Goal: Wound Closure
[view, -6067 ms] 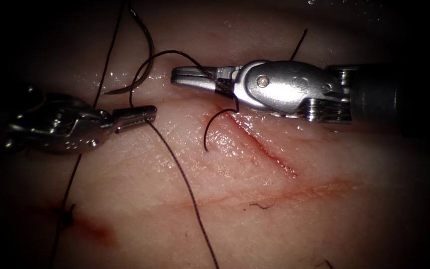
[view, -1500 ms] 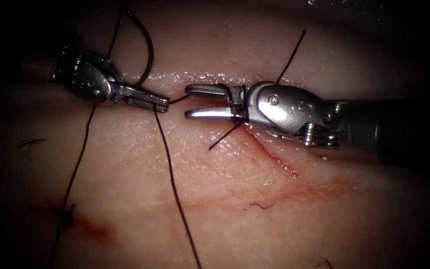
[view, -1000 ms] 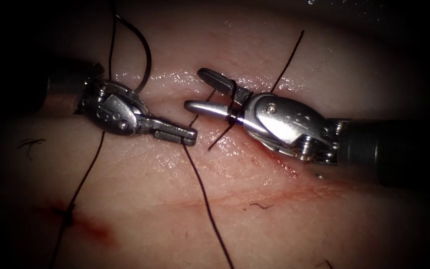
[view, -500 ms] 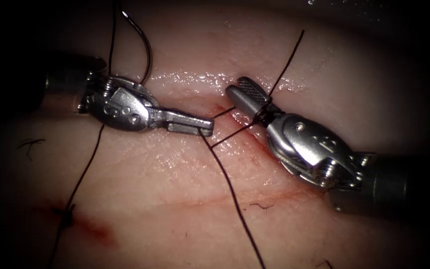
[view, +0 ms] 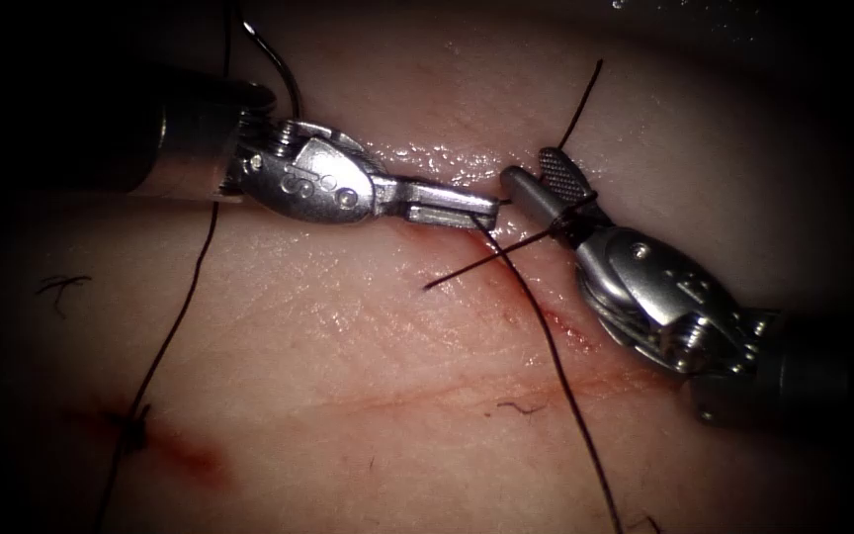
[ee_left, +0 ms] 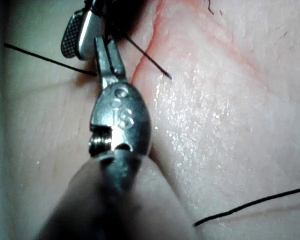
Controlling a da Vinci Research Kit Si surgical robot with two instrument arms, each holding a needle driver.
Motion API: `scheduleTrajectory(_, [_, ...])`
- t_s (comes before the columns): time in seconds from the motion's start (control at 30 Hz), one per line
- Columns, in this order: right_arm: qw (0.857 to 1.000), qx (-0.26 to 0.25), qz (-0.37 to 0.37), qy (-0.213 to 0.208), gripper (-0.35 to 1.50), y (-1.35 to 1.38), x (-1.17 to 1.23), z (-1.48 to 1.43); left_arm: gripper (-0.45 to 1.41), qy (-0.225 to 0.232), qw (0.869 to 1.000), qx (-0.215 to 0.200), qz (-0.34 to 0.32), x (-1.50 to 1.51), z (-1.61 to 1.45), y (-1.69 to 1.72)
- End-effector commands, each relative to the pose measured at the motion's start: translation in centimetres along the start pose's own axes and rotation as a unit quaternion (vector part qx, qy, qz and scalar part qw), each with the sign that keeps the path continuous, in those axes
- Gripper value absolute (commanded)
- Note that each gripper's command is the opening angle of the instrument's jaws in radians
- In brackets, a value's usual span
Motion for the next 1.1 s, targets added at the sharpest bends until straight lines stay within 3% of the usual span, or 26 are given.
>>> scheduleTrajectory(0.03, [1.0, -0.002, -0.001, -0.002, 0.51, -0.01, -0.07, 0.07, -0.45, -0.001, 1.0, -0.001, 0.001, -0.07, 0.06, -0.01])
scheduleTrajectory(0.07, [1.0, -0.003, 0.0, -0.004, 0.61, 0.03, -0.08, 0.08, -0.45, 0.001, 1.0, -0.001, 0.001, -0.1, 0.07, -0.03])
scheduleTrajectory(0.17, [1.0, -0.005, 0.0, -0.004, 0.64, 0.07, -0.09, 0.09, -0.45, 0.001, 1.0, -0.002, 0.004, -0.14, 0.05, -0.06])
scheduleTrajectory(1.1, [1.0, -0.027, 0.006, -0.004, 0.59, 0.35, -0.02, 0.23, -0.45, -0.007, 1.0, -0.003, -0.001, -0.33, 0.22, -0.23])
